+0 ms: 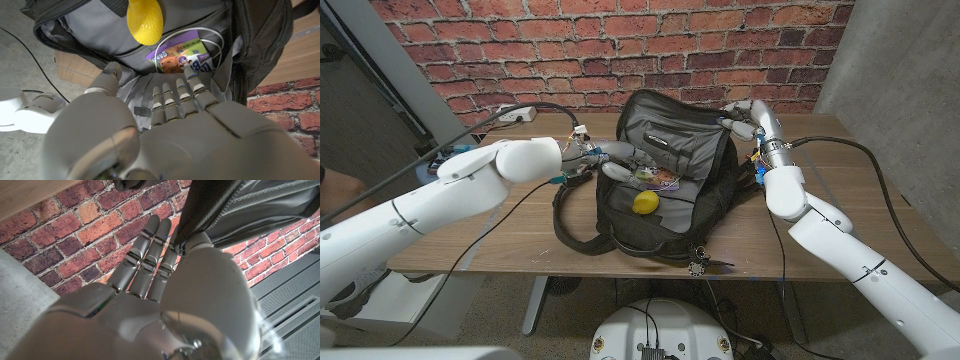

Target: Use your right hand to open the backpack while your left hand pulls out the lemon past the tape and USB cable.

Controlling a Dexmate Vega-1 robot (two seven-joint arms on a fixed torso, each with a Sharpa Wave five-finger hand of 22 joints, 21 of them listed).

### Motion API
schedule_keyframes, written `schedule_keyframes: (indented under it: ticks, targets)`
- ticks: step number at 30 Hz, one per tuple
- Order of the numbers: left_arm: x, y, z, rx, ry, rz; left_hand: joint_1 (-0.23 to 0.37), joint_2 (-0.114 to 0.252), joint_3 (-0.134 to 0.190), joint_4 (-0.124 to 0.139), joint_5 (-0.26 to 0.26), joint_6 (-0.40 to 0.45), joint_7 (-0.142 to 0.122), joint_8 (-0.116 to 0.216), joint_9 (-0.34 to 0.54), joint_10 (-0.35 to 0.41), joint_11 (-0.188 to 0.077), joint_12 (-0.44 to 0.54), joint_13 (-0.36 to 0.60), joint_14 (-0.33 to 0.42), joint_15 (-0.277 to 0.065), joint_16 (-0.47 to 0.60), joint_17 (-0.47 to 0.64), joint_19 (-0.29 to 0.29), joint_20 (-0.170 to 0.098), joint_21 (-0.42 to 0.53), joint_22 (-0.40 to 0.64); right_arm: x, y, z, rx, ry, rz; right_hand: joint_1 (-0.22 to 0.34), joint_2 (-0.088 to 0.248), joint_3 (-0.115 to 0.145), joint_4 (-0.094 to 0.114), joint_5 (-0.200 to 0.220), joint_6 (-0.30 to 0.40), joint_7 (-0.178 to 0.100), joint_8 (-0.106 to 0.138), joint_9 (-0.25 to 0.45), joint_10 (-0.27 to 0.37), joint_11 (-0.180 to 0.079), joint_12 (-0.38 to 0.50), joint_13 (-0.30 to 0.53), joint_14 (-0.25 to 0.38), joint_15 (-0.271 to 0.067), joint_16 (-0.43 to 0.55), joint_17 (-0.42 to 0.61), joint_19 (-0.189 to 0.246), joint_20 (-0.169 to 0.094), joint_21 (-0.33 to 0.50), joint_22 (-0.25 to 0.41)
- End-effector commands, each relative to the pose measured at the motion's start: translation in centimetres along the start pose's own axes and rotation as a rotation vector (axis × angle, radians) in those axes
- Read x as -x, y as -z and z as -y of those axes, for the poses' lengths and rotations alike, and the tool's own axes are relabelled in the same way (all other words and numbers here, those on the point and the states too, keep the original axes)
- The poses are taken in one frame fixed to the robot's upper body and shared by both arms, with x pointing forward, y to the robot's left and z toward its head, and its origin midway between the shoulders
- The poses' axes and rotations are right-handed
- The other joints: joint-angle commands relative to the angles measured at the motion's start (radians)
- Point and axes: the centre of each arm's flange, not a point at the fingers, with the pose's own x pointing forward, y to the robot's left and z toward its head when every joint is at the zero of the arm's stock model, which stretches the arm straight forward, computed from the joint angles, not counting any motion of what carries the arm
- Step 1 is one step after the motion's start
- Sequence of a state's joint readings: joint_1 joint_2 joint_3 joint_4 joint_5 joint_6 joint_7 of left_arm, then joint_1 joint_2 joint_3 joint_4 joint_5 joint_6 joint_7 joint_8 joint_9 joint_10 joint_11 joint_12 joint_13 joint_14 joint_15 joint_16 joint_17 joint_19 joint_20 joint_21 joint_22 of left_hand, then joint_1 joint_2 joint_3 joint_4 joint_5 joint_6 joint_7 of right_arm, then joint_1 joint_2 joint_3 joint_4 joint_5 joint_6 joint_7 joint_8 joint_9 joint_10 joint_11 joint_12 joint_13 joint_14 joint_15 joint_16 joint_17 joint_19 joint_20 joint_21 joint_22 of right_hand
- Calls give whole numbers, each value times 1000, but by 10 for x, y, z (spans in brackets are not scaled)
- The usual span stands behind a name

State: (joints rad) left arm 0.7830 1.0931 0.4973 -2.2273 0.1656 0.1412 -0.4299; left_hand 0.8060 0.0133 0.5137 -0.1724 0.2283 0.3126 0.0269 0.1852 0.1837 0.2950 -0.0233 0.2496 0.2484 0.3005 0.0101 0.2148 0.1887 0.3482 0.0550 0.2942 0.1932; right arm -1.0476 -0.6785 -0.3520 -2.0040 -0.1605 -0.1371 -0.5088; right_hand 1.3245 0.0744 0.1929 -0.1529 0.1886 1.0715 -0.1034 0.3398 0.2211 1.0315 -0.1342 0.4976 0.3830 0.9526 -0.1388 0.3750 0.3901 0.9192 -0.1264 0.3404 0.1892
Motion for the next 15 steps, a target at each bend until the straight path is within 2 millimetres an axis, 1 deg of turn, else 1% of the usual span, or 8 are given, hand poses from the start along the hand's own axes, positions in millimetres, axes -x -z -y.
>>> schedule_keyframes:
  ticks: [1, 5, 6, 11, 15]
  targets:
    - [-14, -8, 3, -42, 49, 19, 17, 1, -5, 2, -3, 5, 12, 9, 2, 17, 5, 8, 4, 15, -7, 10, 7, 9, -7, 10, 2, -1, 0, 4, -10, 16, -6, 11, 0, -2, 1, 5, 3, 6, -1, 3, 5, -1, 7, 3, 14, -102, 0, 4, 6, -48, 8, 1]
    - [-17, -8, 5, -43, 58, 18, 22, 5, -8, 3, -3, 8, 16, 10, 2, 24, 6, 12, 7, 25, -13, 16, 11, 19, -4, 13, 2, 0, 1, 4, -13, 18, -9, 12, 1, -3, 1, 5, 1, 7, -2, 3, 5, 0, 6, 2, 14, -102, 0, 5, 6, -49, 8, 1]
    - [-18, -8, 5, -42, 61, 19, 26, 6, -9, 3, -3, 16, 21, 13, 2, 26, 6, 13, 8, 27, -13, 17, 13, 20, -4, 14, 2, 0, 1, 4, -14, 18, -10, 12, 1, -3, 1, 5, 2, 7, -2, 4, 5, 0, 6, 2, 14, -102, -1, 5, 6, -48, 8, 1]
    - [-21, -9, 7, -60, 78, 7, 34, 10, -14, 4, -2, 26, 27, 17, 2, 36, 10, 18, 12, 43, -12, 27, 19, 34, -3, 19, 3, 1, 2, 3, -21, 19, -13, 13, 2, -5, 2, 4, 0, 8, -4, 4, 4, 0, 5, 3, 15, -102, -2, 5, 6, -48, 9, 1]
    - [-23, -6, 11, -78, 61, -5, 44, 12, -15, 2, 0, 36, 26, 21, 2, 41, 4, 20, 15, 49, -16, 32, 23, 43, -5, 22, 4, 0, 3, 4, -24, 20, -13, 15, 2, -6, 1, 5, -1, 7, -5, 4, 4, 0, 5, 3, 15, -102, -3, 6, 6, -47, 10, 1]
